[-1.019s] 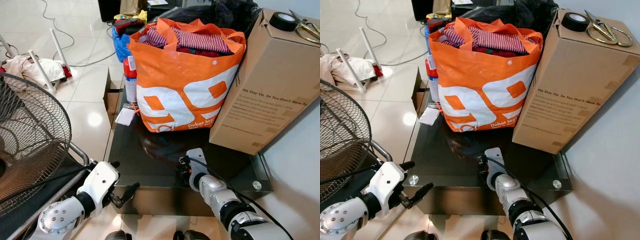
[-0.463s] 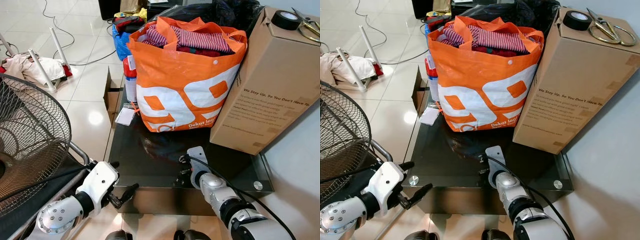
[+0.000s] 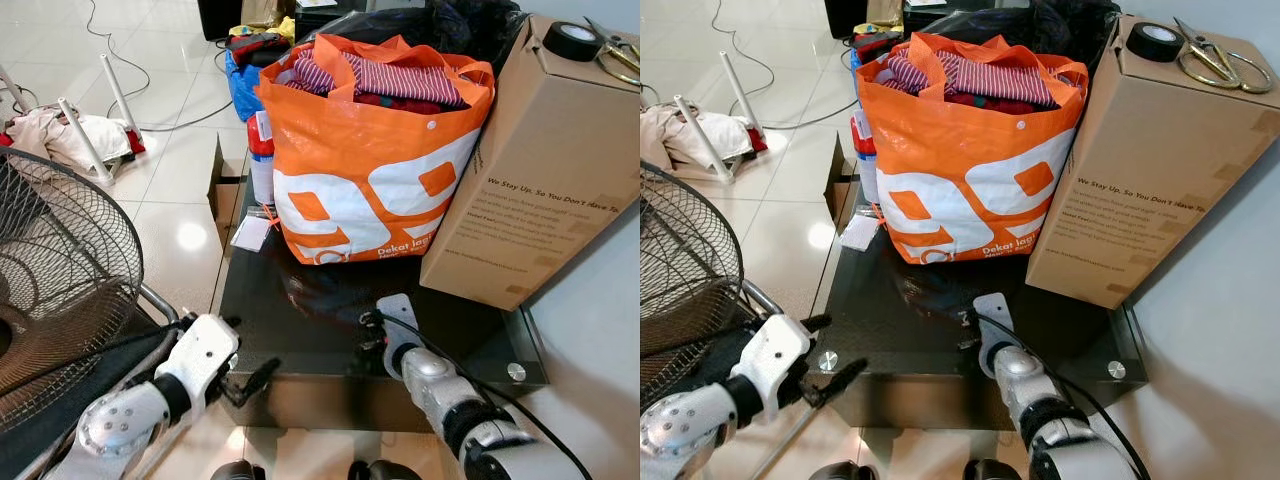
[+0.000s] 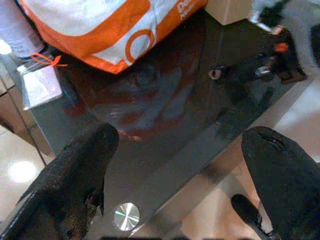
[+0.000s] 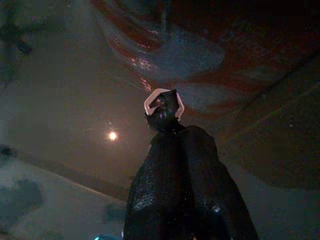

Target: Hang keys on a hook

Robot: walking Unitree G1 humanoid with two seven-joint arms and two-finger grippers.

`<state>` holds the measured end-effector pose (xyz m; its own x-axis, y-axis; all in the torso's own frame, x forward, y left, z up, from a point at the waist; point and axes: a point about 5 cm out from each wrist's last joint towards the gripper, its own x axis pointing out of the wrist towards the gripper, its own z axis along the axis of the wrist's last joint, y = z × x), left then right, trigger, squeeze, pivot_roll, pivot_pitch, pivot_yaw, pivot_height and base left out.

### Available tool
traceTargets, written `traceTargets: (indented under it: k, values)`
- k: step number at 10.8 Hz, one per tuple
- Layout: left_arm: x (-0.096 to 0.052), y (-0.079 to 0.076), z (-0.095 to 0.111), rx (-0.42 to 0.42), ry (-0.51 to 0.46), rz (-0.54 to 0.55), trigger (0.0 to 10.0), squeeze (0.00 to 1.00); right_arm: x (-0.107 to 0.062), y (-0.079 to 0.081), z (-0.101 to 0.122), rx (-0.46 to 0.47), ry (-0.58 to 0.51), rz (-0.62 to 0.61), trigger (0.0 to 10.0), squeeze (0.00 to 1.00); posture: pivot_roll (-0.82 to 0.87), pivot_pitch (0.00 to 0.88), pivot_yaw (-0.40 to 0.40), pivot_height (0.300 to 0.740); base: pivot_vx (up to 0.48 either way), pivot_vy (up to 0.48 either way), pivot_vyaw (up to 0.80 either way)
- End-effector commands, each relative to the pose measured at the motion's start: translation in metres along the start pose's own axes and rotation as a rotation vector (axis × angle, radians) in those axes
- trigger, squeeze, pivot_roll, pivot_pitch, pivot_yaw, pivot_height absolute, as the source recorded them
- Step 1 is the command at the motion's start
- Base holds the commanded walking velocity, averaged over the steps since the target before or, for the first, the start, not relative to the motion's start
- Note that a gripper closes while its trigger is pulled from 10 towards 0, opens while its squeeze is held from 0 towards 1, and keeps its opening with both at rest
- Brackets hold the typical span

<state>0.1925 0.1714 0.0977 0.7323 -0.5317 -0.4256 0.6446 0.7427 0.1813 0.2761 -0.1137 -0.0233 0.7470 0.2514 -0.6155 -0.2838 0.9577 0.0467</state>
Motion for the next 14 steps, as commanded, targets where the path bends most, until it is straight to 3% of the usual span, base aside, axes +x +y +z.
traceTargets:
  k: [1, 3, 6, 8, 9, 10, 12, 14]
  values:
    - [0.004, 0.000, 0.001, 0.006, -0.007, -0.006, 10.0, 0.14, -0.004, -0.007, -0.009, 0.036, 0.014, -0.007, 0.0, 0.00, 0.05, 0.059, -0.020, 0.740, 0.000, 0.000, 0.00]
    - [0.012, 0.007, 0.006, 0.023, -0.031, 0.005, 10.0, 0.14, -0.007, -0.020, 0.005, 0.080, -0.094, 0.006, 0.0, 0.00, 0.04, 0.019, -0.010, 0.740, 0.000, 0.000, 0.00]
    - [0.025, 0.017, 0.015, 0.029, -0.088, 0.039, 10.0, 0.14, -0.028, -0.035, 0.028, 0.130, -0.283, 0.007, 0.0, 0.00, 0.01, 0.000, 0.005, 0.740, 0.000, 0.000, 0.00]
    - [0.035, 0.020, 0.018, 0.002, -0.119, 0.057, 10.0, 0.13, -0.039, -0.037, 0.033, 0.123, -0.318, -0.003, 0.0, 0.00, -0.03, 0.000, 0.019, 0.740, 0.000, 0.000, 0.00]
    - [0.040, 0.020, 0.017, 0.005, -0.121, 0.060, 10.0, 0.13, -0.038, -0.035, 0.029, 0.063, -0.283, -0.012, 10.0, 0.00, -0.03, 0.000, 0.017, 0.740, 0.000, 0.000, 0.00]
    - [0.042, 0.024, 0.019, 0.021, -0.128, 0.076, 10.0, 0.13, -0.038, -0.029, 0.030, 0.076, -0.268, 0.008, 10.0, 1.00, 0.00, 0.000, 0.009, 0.740, 0.000, 0.000, 0.00]
    - [0.038, 0.034, 0.014, 0.012, -0.120, 0.149, 10.0, 0.13, -0.031, -0.018, 0.031, 0.092, -0.255, 0.045, 10.0, 1.00, 0.00, 0.000, 0.018, 0.740, 0.000, 0.000, 0.00]
    - [0.039, 0.034, 0.008, -0.013, -0.119, 0.213, 10.0, 0.13, -0.021, -0.013, 0.028, 0.123, -0.213, 0.012, 10.0, 1.00, 0.01, 0.000, 0.026, 0.740, 0.000, 0.000, 0.00]
